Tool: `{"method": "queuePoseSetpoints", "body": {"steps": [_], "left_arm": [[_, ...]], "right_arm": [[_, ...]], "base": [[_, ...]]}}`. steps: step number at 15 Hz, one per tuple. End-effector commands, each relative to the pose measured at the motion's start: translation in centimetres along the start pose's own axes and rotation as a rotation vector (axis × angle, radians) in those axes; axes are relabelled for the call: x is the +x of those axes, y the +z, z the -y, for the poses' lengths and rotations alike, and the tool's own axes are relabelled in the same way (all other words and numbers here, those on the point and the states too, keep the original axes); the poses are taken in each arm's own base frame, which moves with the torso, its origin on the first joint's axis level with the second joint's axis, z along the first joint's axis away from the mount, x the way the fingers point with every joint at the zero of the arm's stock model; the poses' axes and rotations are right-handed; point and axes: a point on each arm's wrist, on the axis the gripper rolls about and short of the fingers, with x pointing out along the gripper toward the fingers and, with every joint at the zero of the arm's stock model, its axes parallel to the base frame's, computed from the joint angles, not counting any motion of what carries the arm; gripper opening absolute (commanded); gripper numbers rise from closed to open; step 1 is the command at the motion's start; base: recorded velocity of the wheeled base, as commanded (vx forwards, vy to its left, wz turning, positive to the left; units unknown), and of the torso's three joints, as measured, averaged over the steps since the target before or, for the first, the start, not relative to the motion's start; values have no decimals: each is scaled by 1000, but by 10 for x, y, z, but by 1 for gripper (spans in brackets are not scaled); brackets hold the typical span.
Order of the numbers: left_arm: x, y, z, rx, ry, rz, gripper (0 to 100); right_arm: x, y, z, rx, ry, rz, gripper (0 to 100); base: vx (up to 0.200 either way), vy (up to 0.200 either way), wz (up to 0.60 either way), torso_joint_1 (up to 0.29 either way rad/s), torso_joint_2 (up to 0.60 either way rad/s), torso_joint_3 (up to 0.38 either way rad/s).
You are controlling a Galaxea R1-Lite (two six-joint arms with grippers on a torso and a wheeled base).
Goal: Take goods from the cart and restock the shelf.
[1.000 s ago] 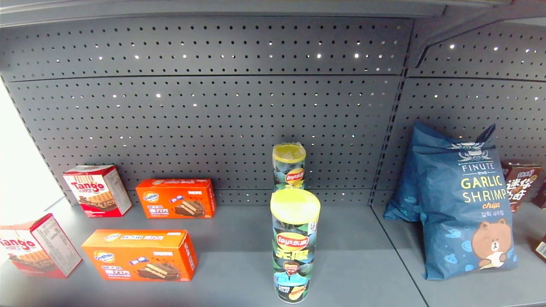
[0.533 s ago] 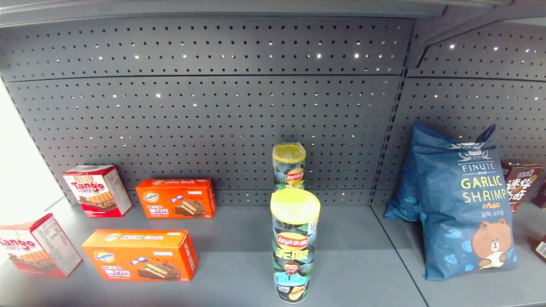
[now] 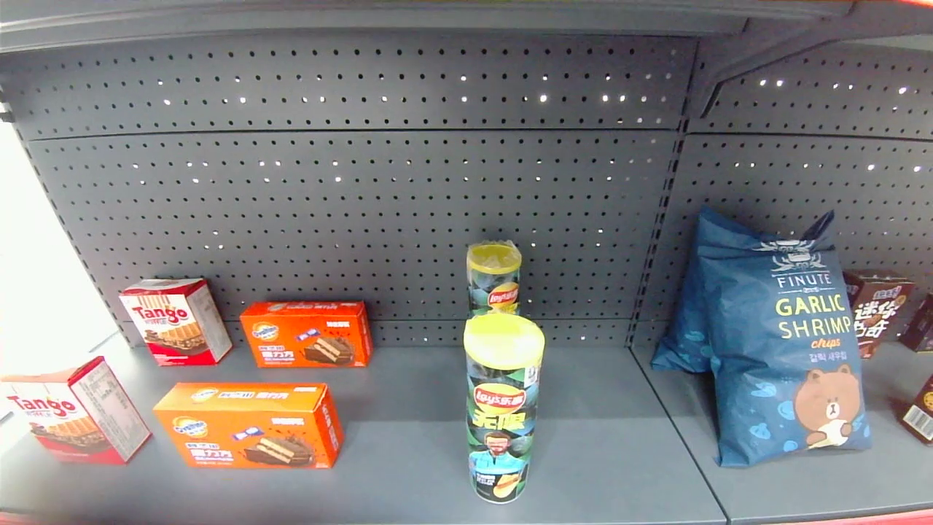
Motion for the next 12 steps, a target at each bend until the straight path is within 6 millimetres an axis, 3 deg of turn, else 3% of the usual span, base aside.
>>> {"method": "queuePoseSetpoints", "body": {"steps": [1, 9, 12], "left_arm": [[0, 0, 0, 2, 1, -3, 100], [0, -1, 0, 2, 1, -5, 100], [0, -1, 0, 5, -2, -5, 100]], "right_arm": [[0, 0, 0, 1, 0, -2, 100], [0, 0, 0, -1, -1, -2, 100], [0, 0, 0, -1, 0, -2, 100]], "base": [[0, 0, 0, 0, 0, 0], [0, 0, 0, 0, 0, 0], [0, 133, 0, 0, 0, 3]]}}
